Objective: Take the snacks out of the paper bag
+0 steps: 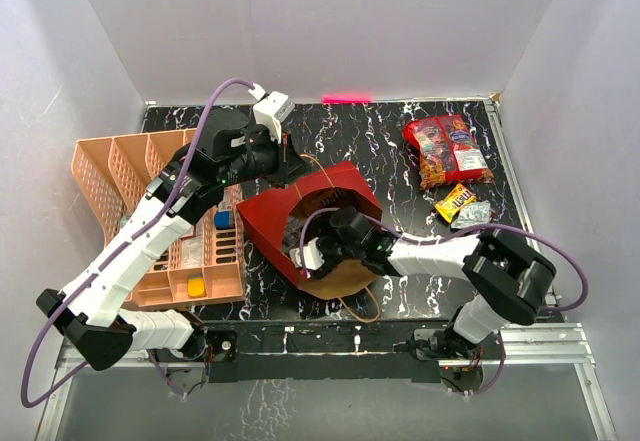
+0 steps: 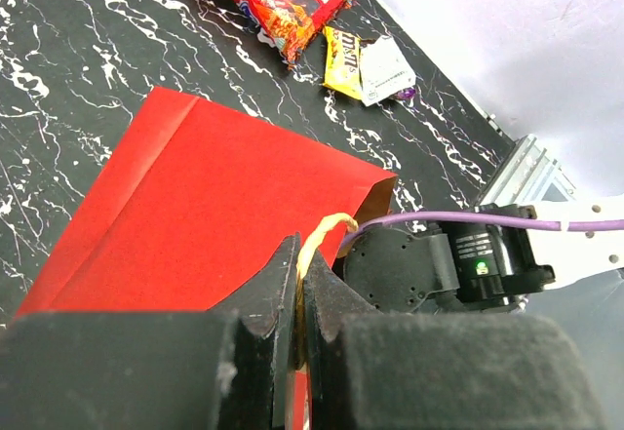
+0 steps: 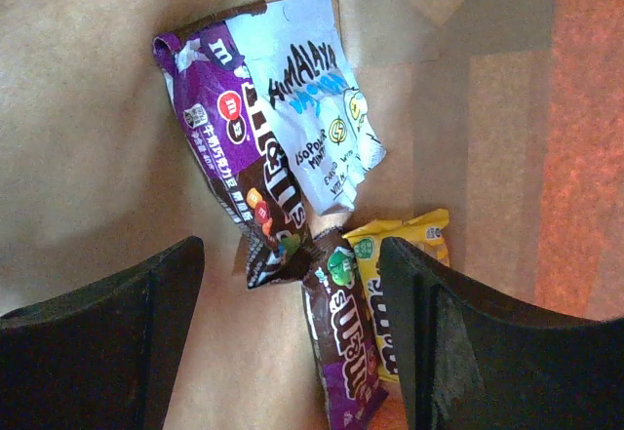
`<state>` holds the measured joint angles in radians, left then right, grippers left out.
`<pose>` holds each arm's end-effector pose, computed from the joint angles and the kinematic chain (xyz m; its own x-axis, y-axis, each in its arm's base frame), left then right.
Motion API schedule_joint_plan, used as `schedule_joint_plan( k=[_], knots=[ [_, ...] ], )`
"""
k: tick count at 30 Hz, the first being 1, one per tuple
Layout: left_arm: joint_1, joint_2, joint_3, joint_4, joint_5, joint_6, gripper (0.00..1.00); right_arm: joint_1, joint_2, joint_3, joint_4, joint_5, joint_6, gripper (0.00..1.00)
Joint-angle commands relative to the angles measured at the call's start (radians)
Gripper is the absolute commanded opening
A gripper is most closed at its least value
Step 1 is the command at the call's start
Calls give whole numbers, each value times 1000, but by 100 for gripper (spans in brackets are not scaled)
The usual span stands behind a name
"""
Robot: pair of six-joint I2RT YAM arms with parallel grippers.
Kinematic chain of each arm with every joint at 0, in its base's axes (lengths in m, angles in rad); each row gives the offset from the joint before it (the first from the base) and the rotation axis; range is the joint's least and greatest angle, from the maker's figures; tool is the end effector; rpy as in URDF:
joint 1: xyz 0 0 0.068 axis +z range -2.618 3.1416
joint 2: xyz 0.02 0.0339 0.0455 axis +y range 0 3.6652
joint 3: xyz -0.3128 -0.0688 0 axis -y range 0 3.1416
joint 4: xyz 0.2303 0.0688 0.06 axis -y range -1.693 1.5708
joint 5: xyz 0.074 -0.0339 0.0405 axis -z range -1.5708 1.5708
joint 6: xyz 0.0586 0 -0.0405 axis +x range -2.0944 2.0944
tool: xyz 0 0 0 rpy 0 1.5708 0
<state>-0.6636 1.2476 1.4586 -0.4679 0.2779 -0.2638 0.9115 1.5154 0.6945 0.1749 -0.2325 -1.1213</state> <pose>0.1944 -0.1724 0.4839 -0.4022 -0.0038 -0.9155 0.7214 0.6144 -0.3195 0.1781 0.2519 0.2193 0.6340 -0.6126 -0.4719 -0.7153 -0.2328 -0.6589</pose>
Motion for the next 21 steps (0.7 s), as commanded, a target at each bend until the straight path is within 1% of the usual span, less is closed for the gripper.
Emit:
schedule_joint_plan(
  k=[1, 4, 10, 16, 21],
  knots=[
    [-5, -42, 2, 25, 27, -6, 0, -5, 48, -5, 162, -11, 15, 74],
    [-3, -40, 5, 22, 30, -6, 0, -11, 88, -4, 195, -13, 28, 71],
    [-4, -41, 12, 16, 27, -5, 0, -19, 151, -4, 251, -10, 44, 70],
    [-4, -42, 14, 12, 26, -3, 0, -40, 212, -11, 293, -8, 62, 58],
    [-3, -43, 19, 7, 21, 0, 0, -46, 267, -8, 292, -8, 76, 41]
  ],
)
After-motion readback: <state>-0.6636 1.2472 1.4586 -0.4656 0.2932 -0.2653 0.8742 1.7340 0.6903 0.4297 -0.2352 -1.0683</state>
